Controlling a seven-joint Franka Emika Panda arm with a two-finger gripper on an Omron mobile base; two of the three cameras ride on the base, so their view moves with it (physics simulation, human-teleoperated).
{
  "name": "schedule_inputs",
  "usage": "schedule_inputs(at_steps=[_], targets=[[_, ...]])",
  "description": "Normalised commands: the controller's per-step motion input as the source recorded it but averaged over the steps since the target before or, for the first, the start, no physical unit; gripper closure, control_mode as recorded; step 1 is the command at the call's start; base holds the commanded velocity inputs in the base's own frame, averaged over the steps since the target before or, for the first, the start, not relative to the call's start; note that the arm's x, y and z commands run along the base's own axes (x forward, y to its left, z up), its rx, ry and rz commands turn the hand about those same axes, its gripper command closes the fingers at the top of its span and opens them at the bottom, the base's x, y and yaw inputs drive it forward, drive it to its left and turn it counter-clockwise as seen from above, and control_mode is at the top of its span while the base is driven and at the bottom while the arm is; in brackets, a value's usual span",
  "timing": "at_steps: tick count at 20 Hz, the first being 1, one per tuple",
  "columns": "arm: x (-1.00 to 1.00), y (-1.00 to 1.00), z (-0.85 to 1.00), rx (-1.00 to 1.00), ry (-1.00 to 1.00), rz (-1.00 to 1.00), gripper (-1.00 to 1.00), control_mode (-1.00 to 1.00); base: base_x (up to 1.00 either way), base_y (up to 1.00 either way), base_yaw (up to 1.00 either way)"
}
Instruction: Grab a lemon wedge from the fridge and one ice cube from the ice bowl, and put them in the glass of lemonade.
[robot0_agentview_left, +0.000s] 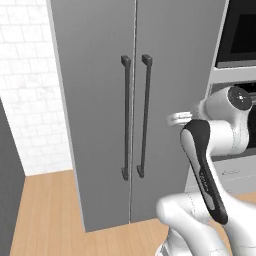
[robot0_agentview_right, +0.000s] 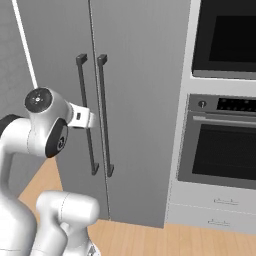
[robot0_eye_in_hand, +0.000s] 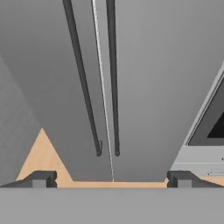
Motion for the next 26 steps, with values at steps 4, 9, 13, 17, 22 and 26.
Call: schedule_inputs(at_steps=[4, 9, 13, 17, 22, 26], targets=[[-0.03, 0.00, -0.17, 0.03, 0.02, -0.09, -1.00, -1.00, 0.00, 0.00, 0.00], [0.36, 0.29, -0.01, -0.13, 0.05, 0.00, -1.00, -1.00, 0.00, 0.00, 0.00], [0.49, 0.56, -0.05, -0.15, 0.07, -0.11, -1.00, -1.00, 0.00, 0.00, 0.00], [0.58, 0.00, -0.03, 0.00, 0.00, 0.00, -1.00, -1.00, 0.00, 0.00, 0.00], [0.39, -0.06, -0.14, 0.08, -0.15, 0.06, -1.00, -1.00, 0.00, 0.00, 0.00], [0.97, -0.06, -0.09, 0.07, -0.03, 0.10, -1.00, -1.00, 0.00, 0.00, 0.00]])
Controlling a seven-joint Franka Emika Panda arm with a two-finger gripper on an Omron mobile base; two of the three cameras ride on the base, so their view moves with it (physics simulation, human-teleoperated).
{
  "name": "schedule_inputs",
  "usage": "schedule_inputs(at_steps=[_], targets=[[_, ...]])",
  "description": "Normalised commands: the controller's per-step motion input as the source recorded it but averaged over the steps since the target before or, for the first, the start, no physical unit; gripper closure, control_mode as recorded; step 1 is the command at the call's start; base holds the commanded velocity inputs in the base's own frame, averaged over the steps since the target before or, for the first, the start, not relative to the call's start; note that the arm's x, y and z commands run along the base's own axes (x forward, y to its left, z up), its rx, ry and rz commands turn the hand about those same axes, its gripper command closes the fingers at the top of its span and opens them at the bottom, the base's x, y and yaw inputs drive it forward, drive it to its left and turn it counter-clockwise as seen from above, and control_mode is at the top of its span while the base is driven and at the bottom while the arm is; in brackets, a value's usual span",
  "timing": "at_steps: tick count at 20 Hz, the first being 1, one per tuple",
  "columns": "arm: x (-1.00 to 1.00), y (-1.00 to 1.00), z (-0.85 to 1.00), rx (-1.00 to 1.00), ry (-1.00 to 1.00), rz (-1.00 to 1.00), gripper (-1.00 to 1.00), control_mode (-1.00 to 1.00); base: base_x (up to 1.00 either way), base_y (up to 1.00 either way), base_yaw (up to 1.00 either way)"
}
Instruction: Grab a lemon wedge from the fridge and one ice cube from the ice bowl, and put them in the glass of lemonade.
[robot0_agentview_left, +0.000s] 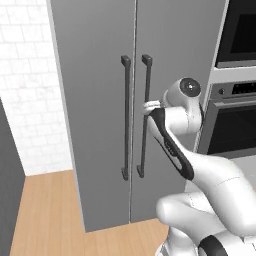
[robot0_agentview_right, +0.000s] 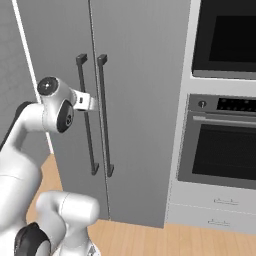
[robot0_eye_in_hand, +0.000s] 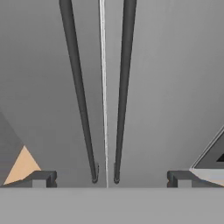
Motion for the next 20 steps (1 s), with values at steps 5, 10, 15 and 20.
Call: schedule_inputs(at_steps=[5, 10, 15, 20], targets=[[1.00, -0.33, -0.08, 0.00, 0.07, 0.10, -1.00, -1.00, 0.00, 0.00, 0.00], [0.74, -0.40, 0.00, 0.00, 0.12, 0.02, -1.00, -1.00, 0.00, 0.00, 0.00], [0.38, 0.03, -0.05, 0.00, 0.01, 0.00, -1.00, -1.00, 0.00, 0.00, 0.00], [0.45, 0.25, -0.15, 0.00, 0.01, 0.00, -1.00, -1.00, 0.00, 0.00, 0.00]])
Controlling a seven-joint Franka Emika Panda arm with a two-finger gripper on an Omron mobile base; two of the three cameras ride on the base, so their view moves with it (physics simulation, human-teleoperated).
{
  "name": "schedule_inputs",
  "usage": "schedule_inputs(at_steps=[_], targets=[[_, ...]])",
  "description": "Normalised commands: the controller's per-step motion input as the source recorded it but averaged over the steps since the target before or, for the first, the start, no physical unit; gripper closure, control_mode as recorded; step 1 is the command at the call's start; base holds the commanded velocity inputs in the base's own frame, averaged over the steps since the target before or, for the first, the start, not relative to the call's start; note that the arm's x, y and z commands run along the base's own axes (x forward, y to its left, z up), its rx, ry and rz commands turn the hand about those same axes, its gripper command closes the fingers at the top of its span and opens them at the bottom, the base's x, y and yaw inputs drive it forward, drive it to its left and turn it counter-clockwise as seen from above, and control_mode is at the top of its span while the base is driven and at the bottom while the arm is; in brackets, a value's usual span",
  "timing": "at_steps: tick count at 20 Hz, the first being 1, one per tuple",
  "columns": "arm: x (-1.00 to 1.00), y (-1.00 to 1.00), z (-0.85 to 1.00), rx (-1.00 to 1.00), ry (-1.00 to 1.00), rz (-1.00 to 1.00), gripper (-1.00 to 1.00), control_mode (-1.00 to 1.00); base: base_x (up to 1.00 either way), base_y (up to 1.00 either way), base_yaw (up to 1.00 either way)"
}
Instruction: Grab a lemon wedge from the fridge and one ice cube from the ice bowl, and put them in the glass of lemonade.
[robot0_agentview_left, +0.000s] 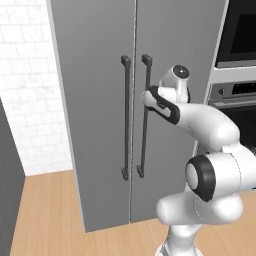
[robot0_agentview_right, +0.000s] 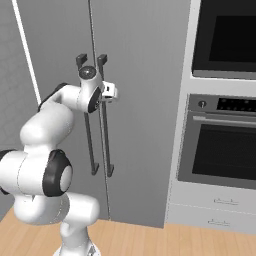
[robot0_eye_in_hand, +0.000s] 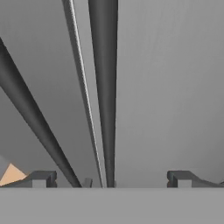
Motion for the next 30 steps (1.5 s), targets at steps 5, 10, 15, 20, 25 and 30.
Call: schedule_inputs(at_steps=[5, 10, 15, 20, 25, 30], targets=[[0.56, 0.17, -0.23, 0.00, 0.01, 0.00, -1.00, -1.00, 0.00, 0.00, 0.00], [0.51, 0.02, -0.19, 0.00, 0.01, 0.00, -1.00, -1.00, 0.00, 0.00, 0.00], [0.41, 0.00, -0.11, 0.00, 0.00, 0.00, -1.00, -1.00, 0.00, 0.00, 0.00], [0.47, 0.00, -0.23, 0.00, 0.00, 0.00, -1.00, -1.00, 0.00, 0.00, 0.00], [0.21, 0.00, -0.08, 0.00, 0.00, 0.00, -1.00, -1.00, 0.00, 0.00, 0.00], [0.19, 0.03, -0.01, 0.00, 0.02, 0.00, 1.00, -1.00, 0.00, 0.00, 0.00]])
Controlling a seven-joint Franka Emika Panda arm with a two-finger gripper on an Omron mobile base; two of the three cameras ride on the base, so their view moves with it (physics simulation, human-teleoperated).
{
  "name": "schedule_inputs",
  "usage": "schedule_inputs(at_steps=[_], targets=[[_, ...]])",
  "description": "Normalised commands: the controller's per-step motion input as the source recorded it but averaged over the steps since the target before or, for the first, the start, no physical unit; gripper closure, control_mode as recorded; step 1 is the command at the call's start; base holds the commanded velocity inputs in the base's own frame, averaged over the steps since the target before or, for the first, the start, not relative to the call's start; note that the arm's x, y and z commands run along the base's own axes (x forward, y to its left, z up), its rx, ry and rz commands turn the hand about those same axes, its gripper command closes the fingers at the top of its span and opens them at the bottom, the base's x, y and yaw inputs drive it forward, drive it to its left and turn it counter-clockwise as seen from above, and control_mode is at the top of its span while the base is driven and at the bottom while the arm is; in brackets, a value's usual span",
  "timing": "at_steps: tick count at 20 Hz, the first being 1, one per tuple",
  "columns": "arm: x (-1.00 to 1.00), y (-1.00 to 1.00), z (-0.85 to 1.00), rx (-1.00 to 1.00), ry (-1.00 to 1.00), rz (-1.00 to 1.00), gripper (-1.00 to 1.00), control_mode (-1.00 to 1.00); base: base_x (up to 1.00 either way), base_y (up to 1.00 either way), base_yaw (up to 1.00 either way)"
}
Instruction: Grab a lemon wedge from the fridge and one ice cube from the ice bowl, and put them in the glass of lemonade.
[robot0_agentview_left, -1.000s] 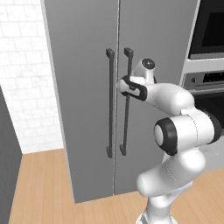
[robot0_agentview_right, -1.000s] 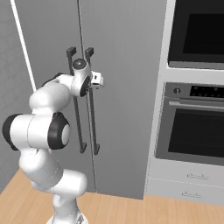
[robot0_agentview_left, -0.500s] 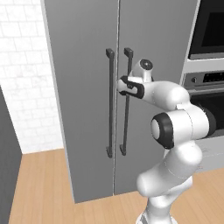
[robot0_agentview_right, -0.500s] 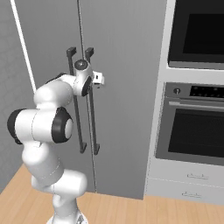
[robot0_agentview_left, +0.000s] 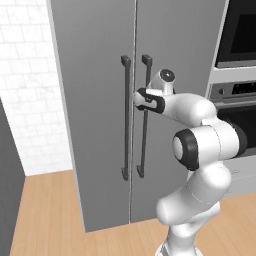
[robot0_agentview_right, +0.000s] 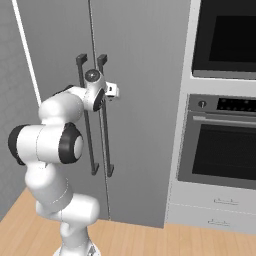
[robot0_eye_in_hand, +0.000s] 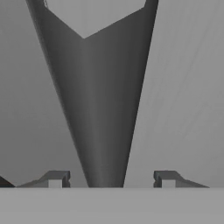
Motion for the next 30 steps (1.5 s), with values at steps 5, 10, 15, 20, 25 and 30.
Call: schedule_inputs(at_steps=[5, 10, 15, 20, 25, 30], targets=[[0.24, 0.00, 0.00, 0.00, 0.02, 0.00, 1.00, -1.00, 0.00, 0.00, 0.00], [0.25, 0.00, 0.00, -0.01, 0.00, 0.00, 1.00, -1.00, 0.00, 0.00, 0.00], [0.08, -0.31, 0.00, -0.01, 0.00, -0.03, 1.00, -1.00, 0.00, 0.00, 0.00], [-0.26, -0.75, 0.12, 0.02, 0.00, -0.11, 1.00, -1.00, 0.00, 0.00, 0.00], [-0.55, -0.93, 0.14, 0.10, 0.00, -0.13, 1.00, -1.00, 0.00, 0.00, 0.00], [-0.71, -0.99, 0.16, 0.14, 0.02, -0.14, 1.00, -1.00, 0.00, 0.00, 0.00]])
